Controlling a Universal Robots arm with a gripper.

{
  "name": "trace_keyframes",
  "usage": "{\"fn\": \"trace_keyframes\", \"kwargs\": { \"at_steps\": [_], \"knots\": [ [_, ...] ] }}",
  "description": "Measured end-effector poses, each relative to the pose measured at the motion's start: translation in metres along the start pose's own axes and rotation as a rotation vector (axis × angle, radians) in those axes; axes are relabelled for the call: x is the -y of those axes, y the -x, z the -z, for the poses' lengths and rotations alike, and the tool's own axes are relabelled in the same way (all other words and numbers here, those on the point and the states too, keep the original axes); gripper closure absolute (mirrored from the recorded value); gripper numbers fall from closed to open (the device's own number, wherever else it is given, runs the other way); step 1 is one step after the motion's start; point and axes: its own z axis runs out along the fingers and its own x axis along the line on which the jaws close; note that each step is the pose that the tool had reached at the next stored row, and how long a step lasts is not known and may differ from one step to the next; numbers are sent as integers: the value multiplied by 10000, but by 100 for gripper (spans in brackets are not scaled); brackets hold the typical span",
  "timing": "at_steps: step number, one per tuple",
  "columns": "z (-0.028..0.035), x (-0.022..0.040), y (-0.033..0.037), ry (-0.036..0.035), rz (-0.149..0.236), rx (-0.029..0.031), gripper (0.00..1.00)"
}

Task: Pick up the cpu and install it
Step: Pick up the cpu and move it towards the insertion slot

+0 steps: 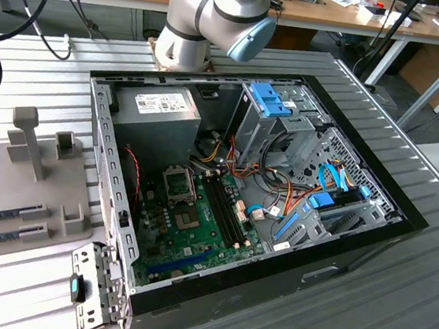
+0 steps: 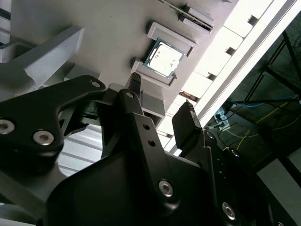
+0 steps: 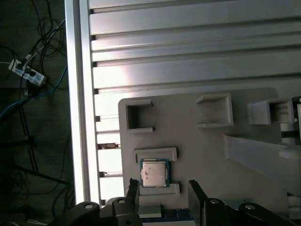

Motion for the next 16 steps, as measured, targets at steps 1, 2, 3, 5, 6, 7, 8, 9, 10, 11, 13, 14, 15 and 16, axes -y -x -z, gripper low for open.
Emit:
{"fn": "trace_keyframes", "kwargs": {
  "at_steps": [1,2,3,5,6,7,8,9,10,11,13,14,15,16],
  "knots": [
    [-4,0,0,0,0,0,46],
    [-7,0,0,0,0,0,46],
    [-13,1,0,0,0,1,46],
    [-21,1,1,-1,0,0,46],
    [-24,1,1,-1,0,0,46],
    [-30,1,1,0,0,0,46],
    [-34,1,1,-1,0,-1,46],
    [-37,1,1,0,1,0,46],
    [-41,1,1,0,0,0,46],
    [-44,2,1,0,0,0,46],
    [-50,2,2,0,0,0,46],
    [-56,2,2,0,0,-1,46],
    [-60,2,2,0,0,0,46],
    [-63,2,2,0,0,-1,46]
  ]
}}
